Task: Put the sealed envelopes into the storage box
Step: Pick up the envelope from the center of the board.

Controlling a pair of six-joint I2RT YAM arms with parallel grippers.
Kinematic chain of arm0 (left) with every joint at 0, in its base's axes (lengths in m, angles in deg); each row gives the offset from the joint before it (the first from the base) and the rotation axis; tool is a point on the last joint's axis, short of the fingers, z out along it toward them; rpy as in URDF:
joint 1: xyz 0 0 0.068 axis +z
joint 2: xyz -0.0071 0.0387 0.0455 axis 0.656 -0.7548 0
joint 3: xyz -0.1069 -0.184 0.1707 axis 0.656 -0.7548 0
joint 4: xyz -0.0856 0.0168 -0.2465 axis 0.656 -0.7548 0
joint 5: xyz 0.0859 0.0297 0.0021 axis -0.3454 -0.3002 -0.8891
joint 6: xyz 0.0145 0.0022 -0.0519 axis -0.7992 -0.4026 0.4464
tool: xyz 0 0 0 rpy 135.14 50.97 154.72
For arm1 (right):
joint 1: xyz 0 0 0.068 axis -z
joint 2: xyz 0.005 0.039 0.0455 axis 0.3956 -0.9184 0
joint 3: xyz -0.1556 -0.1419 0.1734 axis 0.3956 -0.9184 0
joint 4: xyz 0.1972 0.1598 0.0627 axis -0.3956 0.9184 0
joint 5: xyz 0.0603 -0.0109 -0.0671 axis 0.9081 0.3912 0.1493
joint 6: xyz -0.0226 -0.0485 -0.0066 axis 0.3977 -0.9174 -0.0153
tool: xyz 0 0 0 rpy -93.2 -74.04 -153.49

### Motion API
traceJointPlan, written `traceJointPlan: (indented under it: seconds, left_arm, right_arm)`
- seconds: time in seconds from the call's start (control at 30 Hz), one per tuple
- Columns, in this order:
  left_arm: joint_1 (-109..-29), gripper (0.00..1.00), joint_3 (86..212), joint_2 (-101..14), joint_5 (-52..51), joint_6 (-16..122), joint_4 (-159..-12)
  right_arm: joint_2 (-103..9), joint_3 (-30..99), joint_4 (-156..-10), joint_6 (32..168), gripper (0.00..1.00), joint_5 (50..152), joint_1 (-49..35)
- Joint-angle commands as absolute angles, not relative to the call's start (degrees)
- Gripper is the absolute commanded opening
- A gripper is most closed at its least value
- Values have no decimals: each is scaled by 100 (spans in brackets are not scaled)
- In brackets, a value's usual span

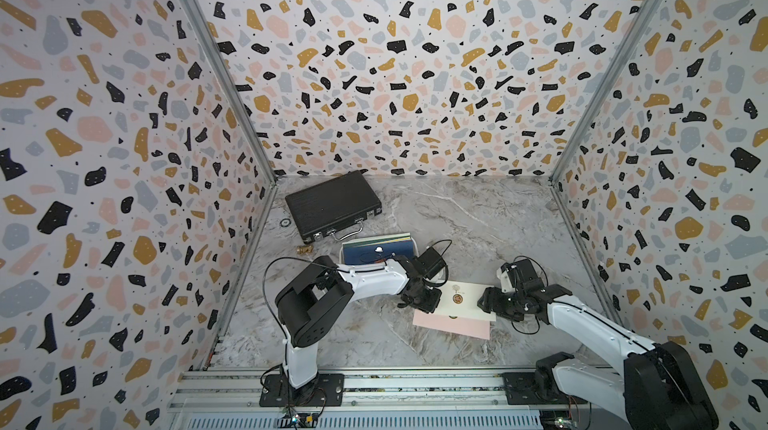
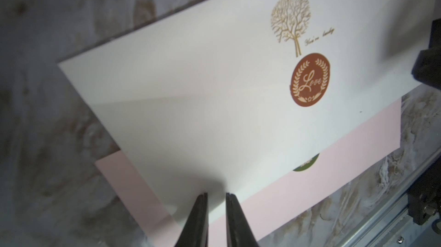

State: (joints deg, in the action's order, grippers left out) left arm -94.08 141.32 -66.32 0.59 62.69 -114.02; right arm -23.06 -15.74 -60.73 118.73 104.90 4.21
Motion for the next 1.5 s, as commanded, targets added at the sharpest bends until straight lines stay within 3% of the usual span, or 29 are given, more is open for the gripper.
traceJointPlan:
  seconds: [0.0, 0.57, 0.93, 1.1, 1.27, 1.47]
  left_arm:
    - [-9419, 18, 13944, -6719, 27, 6336, -11339]
    - [-9417, 16, 13755, -6695, 113, 6374, -11135]
    - [-9419, 16, 13686, -6659, 133, 6409, -11048]
    - [-9419, 16, 13638, -6536, 186, 6430, -10954]
    - [-9411, 34, 13752, -5839, 97, 6284, -11082]
    - [-9180, 63, 14418, -4456, -214, 5572, -12042]
  right_arm:
    - [-2394, -1824, -6158, 12141, 65, 11036, 496]
    - [-1391, -1446, -6095, 12528, 60, 11934, 731]
    - [-1356, -1656, -6509, 12439, 38, 12230, 739]
    - [-1458, -1624, -6413, 12236, 20, 12118, 737]
    - [-1289, -1330, -6140, 11831, 0, 12079, 738]
    - [-855, -688, -5497, 11170, 0, 12180, 731]
